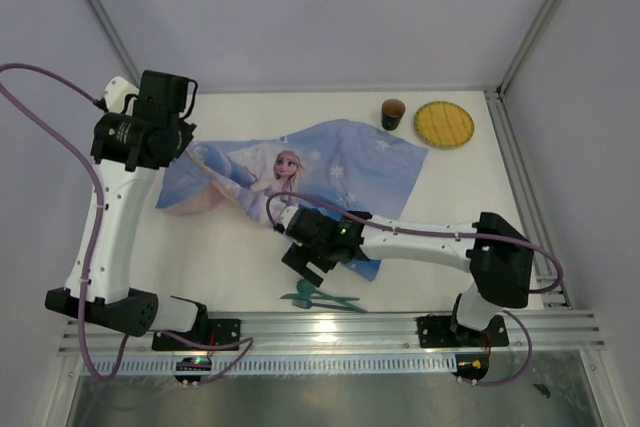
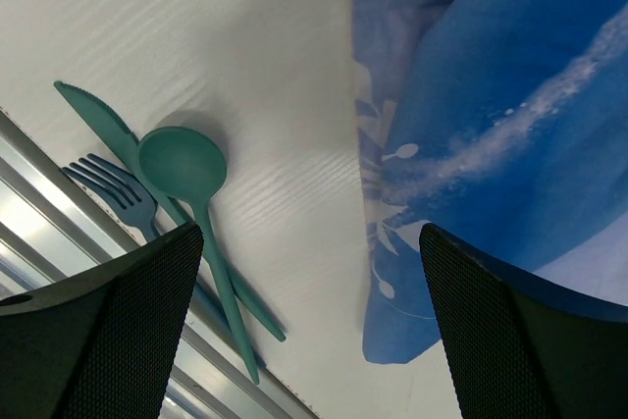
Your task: Set the dinner table for one person
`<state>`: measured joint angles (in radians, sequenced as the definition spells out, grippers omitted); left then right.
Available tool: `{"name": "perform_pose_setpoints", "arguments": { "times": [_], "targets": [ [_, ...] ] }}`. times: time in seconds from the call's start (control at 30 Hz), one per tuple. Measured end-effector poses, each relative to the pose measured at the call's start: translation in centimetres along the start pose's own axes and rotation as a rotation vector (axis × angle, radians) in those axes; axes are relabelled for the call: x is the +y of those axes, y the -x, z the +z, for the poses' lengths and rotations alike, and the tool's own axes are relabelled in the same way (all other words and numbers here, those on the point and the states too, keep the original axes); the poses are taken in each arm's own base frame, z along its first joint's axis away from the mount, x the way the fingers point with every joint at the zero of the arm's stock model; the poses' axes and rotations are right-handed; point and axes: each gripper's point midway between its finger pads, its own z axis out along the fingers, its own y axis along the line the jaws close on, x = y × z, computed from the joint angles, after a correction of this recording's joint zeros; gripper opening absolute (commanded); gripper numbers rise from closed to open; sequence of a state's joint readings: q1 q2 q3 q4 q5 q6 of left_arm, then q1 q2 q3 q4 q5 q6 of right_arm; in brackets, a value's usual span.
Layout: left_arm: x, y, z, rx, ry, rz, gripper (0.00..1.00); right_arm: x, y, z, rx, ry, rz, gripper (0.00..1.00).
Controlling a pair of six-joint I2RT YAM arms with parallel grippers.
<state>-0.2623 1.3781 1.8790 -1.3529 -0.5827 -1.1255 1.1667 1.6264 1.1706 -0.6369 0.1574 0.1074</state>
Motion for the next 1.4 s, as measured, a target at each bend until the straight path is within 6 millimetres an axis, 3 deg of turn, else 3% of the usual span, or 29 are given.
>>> {"name": "perform_pose_setpoints", "arguments": {
  "times": [0.3,0.77,1.17,1.4],
  "targets": [
    [-0.1,-0.4,0.5,0.014,0.008,0.034,0.0,1.9,-2.5,2.9,0.104,-0.014,-0.049,0.91],
    [-0.7,-1.2,1.6,0.043,0.023,0.087,0.0,2.8,-4.0,4.7,0.174,0.022,-0.05,0.86],
    [-0.7,-1.4,1.6,0.05,0.023,0.089,0.0,2.4,-4.3,4.8,0.191,0.008,-0.06,0.86],
    [0.1,-3.1,2.5,0.095,0.053,0.115,0.0,2.2,-2.9,2.8,0.17,0.013,-0.061,0.86]
  ]
}}
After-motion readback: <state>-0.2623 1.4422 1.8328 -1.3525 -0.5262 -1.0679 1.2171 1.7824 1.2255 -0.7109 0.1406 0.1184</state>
